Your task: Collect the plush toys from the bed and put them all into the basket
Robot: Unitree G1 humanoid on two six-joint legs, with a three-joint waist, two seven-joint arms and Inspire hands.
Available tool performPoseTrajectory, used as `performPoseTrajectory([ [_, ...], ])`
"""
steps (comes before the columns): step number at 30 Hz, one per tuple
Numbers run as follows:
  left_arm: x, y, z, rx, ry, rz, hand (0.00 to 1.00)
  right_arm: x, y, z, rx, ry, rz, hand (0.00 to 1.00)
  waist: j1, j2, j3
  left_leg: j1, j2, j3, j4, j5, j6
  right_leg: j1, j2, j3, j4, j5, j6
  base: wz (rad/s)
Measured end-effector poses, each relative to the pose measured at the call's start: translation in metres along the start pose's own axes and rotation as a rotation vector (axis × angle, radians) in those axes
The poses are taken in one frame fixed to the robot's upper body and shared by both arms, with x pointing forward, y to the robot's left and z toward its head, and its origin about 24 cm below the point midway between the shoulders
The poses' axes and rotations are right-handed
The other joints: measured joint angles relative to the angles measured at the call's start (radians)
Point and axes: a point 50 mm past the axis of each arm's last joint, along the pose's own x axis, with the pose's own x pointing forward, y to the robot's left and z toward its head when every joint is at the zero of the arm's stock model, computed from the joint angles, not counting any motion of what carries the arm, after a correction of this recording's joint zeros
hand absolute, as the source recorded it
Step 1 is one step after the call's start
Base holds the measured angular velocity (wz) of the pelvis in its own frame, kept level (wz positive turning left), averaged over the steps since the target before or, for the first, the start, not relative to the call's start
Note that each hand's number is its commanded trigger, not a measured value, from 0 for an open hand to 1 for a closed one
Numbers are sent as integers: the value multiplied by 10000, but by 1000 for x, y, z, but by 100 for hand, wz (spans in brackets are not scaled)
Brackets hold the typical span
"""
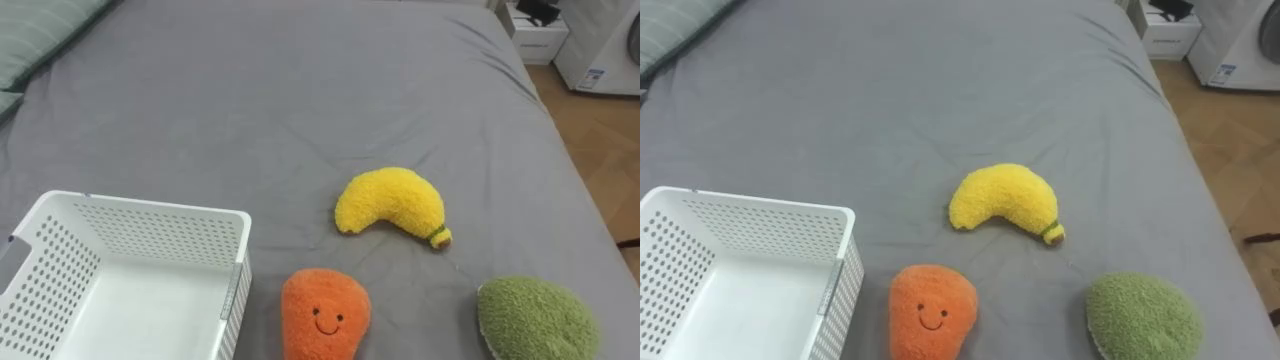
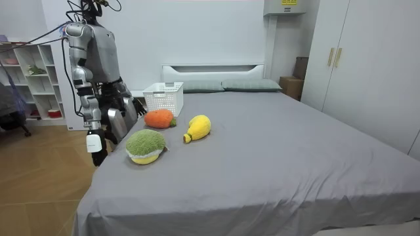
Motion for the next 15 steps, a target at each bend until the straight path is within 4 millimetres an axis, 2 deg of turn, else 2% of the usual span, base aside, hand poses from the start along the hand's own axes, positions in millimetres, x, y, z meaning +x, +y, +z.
performPoseTrajectory([
  [9,-1,1,-9,236,380,11,0,0,2,1,301,155,111,0,-14,23,-6,9,-4,-9,-12,0,1,13,0,-8,1,4,2,0],
  [15,-1,0,-9,194,622,-26,0,0,4,-4,1102,540,499,0,-57,16,7,124,-1,-66,-16,-1,1,126,-6,-42,-28,-4,8,1],
])
